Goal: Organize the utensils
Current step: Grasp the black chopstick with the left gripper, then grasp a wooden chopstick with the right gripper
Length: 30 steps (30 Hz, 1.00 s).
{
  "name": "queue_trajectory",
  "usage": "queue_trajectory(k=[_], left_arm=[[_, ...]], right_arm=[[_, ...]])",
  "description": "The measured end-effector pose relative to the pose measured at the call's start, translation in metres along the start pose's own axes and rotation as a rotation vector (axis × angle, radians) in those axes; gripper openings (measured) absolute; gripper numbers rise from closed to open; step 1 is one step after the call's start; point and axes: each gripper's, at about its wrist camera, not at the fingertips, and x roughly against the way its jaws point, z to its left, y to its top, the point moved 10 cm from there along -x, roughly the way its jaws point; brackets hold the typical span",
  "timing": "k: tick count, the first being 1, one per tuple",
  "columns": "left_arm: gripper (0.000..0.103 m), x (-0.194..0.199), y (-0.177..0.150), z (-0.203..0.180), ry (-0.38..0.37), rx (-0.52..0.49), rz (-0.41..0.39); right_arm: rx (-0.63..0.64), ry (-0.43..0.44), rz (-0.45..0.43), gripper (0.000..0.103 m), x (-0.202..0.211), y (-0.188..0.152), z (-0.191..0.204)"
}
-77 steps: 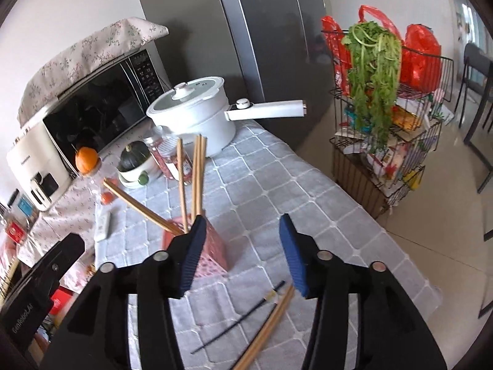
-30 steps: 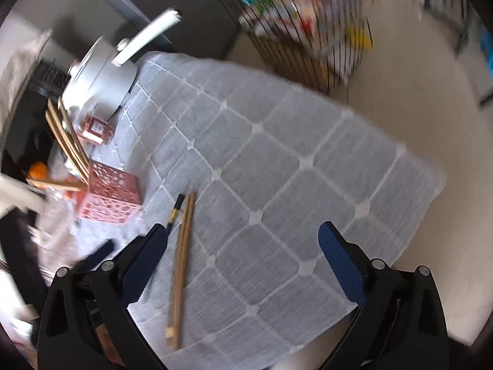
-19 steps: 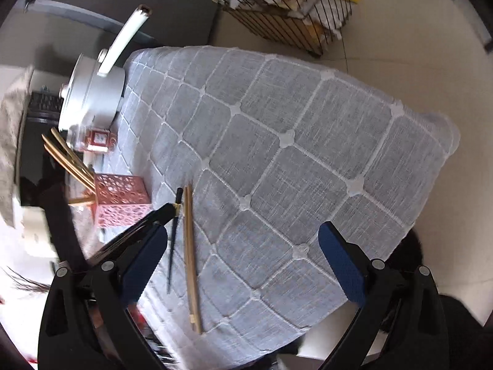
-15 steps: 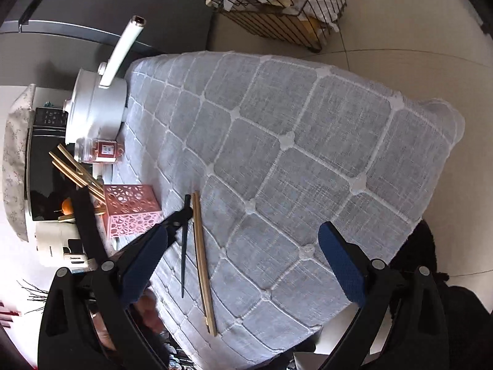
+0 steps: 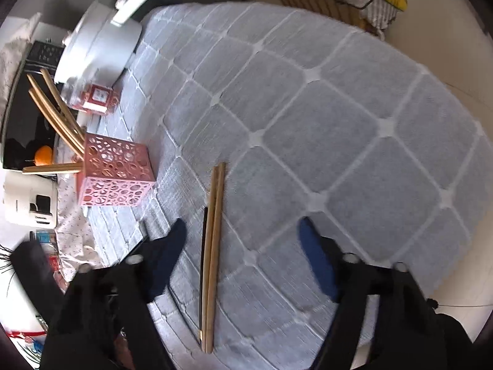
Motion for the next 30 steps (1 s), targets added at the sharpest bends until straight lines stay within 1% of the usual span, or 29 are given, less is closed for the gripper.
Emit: queue_trajectory(k=[1,2,3,6,7,9,11,14,17,20,23,26,30], left_arm=[[0.006,0.005,-0.002,0.002,-0.004,0.01,-0.008],[0.006,0.009,-0.004,0.005,-0.01,0.02,-0.018],[0.006,0.016,-0.005,0.009,-0.015,0.023,-0.033],[0.006,0.024,-0.007,0.009,-0.027,0.017,-0.054],[0.006,0.028,-0.008,0.012,-0.032,0.015,-0.06],[0.006,0.038,-0.01,0.017,-0.044,0.013,-0.073],[0.006,0.044,-0.012,0.017,-0.051,0.007,-0.084],[0.006,0.047,-0.01,0.019,-0.063,0.007,-0.092],[0.006,0.042,-0.006,0.017,-0.06,0.019,-0.094],[0.006,0.053,-0.007,0.022,-0.064,0.028,-0.115],[0.007,0.07,-0.005,0.022,-0.074,0.025,-0.157],[0.007,0.093,-0.005,0.018,-0.079,0.016,-0.21],[0.006,0.116,-0.008,0.016,-0.076,0.008,-0.264]], right_arm=[[0.0,-0.004,0.007,0.055,-0.007,0.002,0.003],[0.003,-0.007,0.019,0.045,-0.012,0.002,0.005],[0.001,-0.002,0.032,0.039,-0.018,0.003,0.008],[-0.019,0.014,0.04,0.037,-0.028,0.004,0.016],[-0.014,0.011,0.036,0.035,-0.031,0.004,0.018],[0.003,-0.009,0.026,0.024,-0.035,0.006,0.022],[0.001,-0.025,0.018,0.018,-0.039,0.008,0.022],[0.014,-0.034,0.004,0.013,-0.043,0.013,0.026],[0.03,-0.04,-0.016,0.006,-0.044,0.015,0.028],[0.032,-0.03,-0.047,0.005,-0.033,0.013,0.028],[0.057,0.002,-0.096,0.005,-0.008,0.012,0.035],[0.107,0.045,-0.147,0.005,0.025,0.008,0.045],[0.182,0.072,-0.194,0.005,0.06,-0.004,0.054]])
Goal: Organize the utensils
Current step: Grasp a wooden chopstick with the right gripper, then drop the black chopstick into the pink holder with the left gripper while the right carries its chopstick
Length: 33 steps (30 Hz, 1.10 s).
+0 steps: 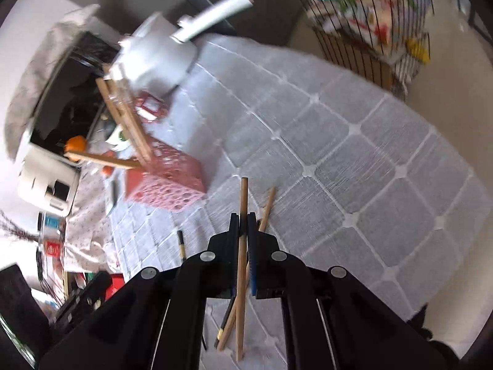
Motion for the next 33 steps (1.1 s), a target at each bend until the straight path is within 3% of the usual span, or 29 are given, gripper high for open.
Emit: queue_trajectory(k=[3,6,10,14,16,19,20,25,29,33], left_arm=[[0.007,-0.009,-0.006,0.001,-0.01,0.014,0.041],[0.022,-0.051,-0.012,0.016,0.03,0.084,0.148],[0.026,-0.117,-0.026,0.03,0.108,0.119,0.296],[0.026,-0.156,-0.023,0.033,0.181,0.125,0.329],[0.026,-0.162,-0.017,0.029,0.236,0.075,0.309],[0.006,-0.159,-0.019,0.024,0.281,0.02,0.296],[0.006,-0.155,-0.021,0.024,0.282,0.015,0.285],[0.006,-0.095,-0.021,0.03,0.191,0.069,0.164],[0.006,-0.018,-0.015,0.03,0.099,0.129,-0.001],[0.006,0.032,-0.017,0.027,0.094,0.144,-0.116]], right_arm=[[0.042,0.021,-0.036,0.005,0.023,-0.003,0.009],[0.074,0.04,-0.068,0.005,0.039,-0.002,0.017],[0.063,0.035,-0.074,0.006,0.04,-0.002,0.009],[0.04,0.032,-0.055,0.006,0.029,0.001,-0.001],[0.038,0.035,-0.048,0.006,0.026,0.003,-0.004],[0.053,0.043,-0.054,0.006,0.029,0.005,0.0],[0.064,0.046,-0.061,0.006,0.031,0.006,0.003],[0.12,0.093,-0.093,0.006,0.053,0.003,0.023],[0.162,0.142,-0.118,0.006,0.076,-0.004,0.04],[0.183,0.173,-0.124,0.006,0.089,-0.01,0.051]])
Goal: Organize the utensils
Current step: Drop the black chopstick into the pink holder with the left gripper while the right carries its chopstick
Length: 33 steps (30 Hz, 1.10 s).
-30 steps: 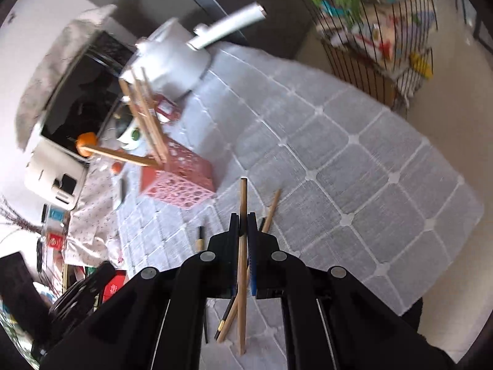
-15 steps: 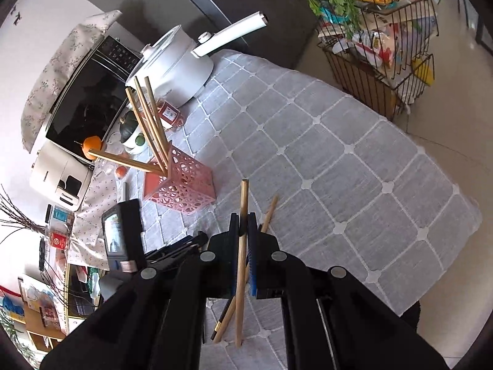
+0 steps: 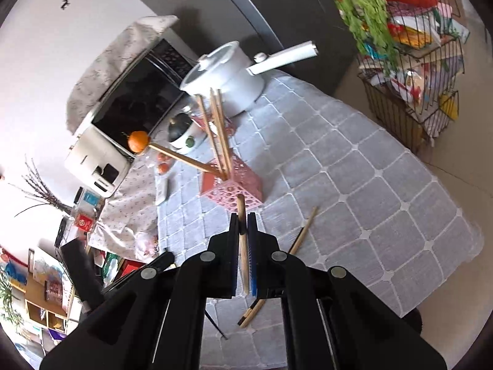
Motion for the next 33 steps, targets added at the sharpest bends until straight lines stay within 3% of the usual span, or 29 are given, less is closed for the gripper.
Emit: queue_trajectory(k=[5,12,17,23,25,27,33], left_arm=[[0.006,0.053,0.019,-0.003,0.0,0.014,-0.149],[0.006,0.098,0.097,-0.027,0.002,-0.003,-0.295],[0.006,0.104,0.153,-0.045,-0.004,-0.011,-0.368],[0.006,0.073,0.184,-0.047,0.032,-0.005,-0.376],[0.007,0.041,0.184,-0.043,0.027,0.005,-0.307],[0.015,0.022,0.177,-0.032,0.023,0.042,-0.258],[0.019,0.042,0.152,0.001,-0.011,0.144,-0.306]], right_arm=[[0.032,0.02,-0.038,0.006,0.022,0.006,0.017],[0.041,0.033,-0.113,0.006,0.054,0.045,0.036],[0.04,0.031,-0.18,0.006,0.071,0.083,0.047],[0.057,0.008,-0.21,0.006,0.067,0.114,0.056],[0.057,0.0,-0.214,0.006,0.061,0.12,0.057],[0.05,-0.008,-0.21,0.006,0.052,0.124,0.056],[0.033,-0.026,-0.194,0.006,0.029,0.133,0.054]])
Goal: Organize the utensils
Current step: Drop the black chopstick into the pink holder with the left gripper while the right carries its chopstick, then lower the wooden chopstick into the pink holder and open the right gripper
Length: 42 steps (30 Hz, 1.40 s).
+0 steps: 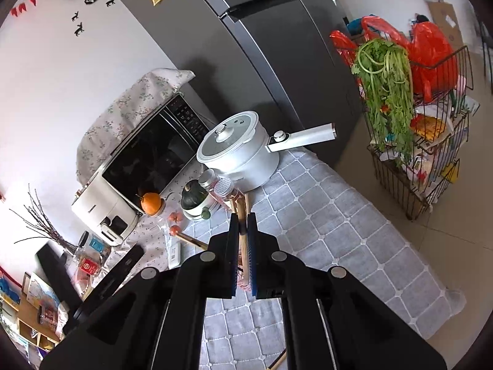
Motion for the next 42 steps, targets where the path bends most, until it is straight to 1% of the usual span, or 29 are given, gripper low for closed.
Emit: queue_trajectory(k=[3,6,8,12,16,17,19,20,21,23,24,25,26,27,28,30,32,34,38,40,42], left_arm=[[0.019,0.007,-0.011,0.017,-0.008,0.052,0.006],[0.019,0.005,-0.023,0.033,-0.009,0.096,0.024],[0.019,-0.003,-0.029,0.039,-0.006,0.096,0.06],[0.02,-0.005,-0.029,0.045,-0.016,0.105,0.07],[0.023,-0.007,-0.031,0.045,-0.021,0.103,0.081],[0.024,-0.006,-0.031,0.045,-0.023,0.106,0.081],[0.028,-0.002,-0.029,0.044,-0.029,0.103,0.071],[0.03,0.0,-0.028,0.042,-0.032,0.099,0.065],[0.031,0.002,-0.027,0.04,-0.034,0.092,0.058],[0.039,0.005,-0.027,0.034,-0.032,0.075,0.049],[0.042,0.005,-0.028,0.032,-0.03,0.069,0.048],[0.046,0.005,-0.03,0.029,-0.028,0.061,0.046],[0.05,0.004,-0.032,0.025,-0.025,0.051,0.045],[0.052,0.004,-0.034,0.022,-0.021,0.041,0.045],[0.056,0.004,-0.037,0.017,-0.015,0.027,0.043],[0.061,0.004,-0.042,0.01,0.003,-0.001,0.035],[0.068,0.003,-0.049,0.003,0.027,-0.035,0.028],[0.071,0.001,-0.056,-0.002,0.039,-0.054,0.03],[0.079,-0.004,-0.067,-0.009,0.063,-0.087,0.033],[0.08,-0.007,-0.073,-0.011,0.072,-0.099,0.037],[0.083,-0.009,-0.077,-0.013,0.082,-0.113,0.039]], right_arm=[[-0.004,-0.01,0.006,0.006,-0.012,0.0,0.004],[0.003,-0.033,0.006,0.006,-0.025,0.001,0.01],[0.012,-0.05,0.011,0.006,-0.035,0.001,0.014],[0.022,-0.067,0.03,0.006,-0.053,-0.002,0.021],[0.013,-0.076,0.051,0.006,-0.077,-0.009,0.026],[0.013,-0.075,0.06,0.007,-0.084,-0.011,0.027],[0.016,-0.087,0.073,0.013,-0.093,-0.017,0.026],[0.013,-0.087,0.073,0.023,-0.094,-0.02,0.026],[0.013,-0.084,0.072,0.039,-0.093,-0.023,0.026],[0.034,-0.099,0.042,0.049,-0.085,-0.026,0.025],[0.056,-0.116,0.024,0.052,-0.08,-0.028,0.025],[0.072,-0.132,0.012,0.054,-0.075,-0.03,0.023],[0.081,-0.146,0.002,0.059,-0.071,-0.031,0.022],[0.09,-0.164,-0.012,0.064,-0.066,-0.034,0.018],[0.101,-0.184,-0.028,0.066,-0.061,-0.037,0.015],[0.121,-0.226,-0.054,0.073,-0.054,-0.042,0.006],[0.132,-0.267,-0.075,0.077,-0.048,-0.05,-0.004],[0.146,-0.301,-0.09,0.08,-0.043,-0.059,-0.016],[0.17,-0.343,-0.087,0.08,-0.039,-0.077,-0.032],[0.178,-0.358,-0.09,0.081,-0.037,-0.082,-0.037],[0.18,-0.368,-0.092,0.084,-0.035,-0.087,-0.043]])
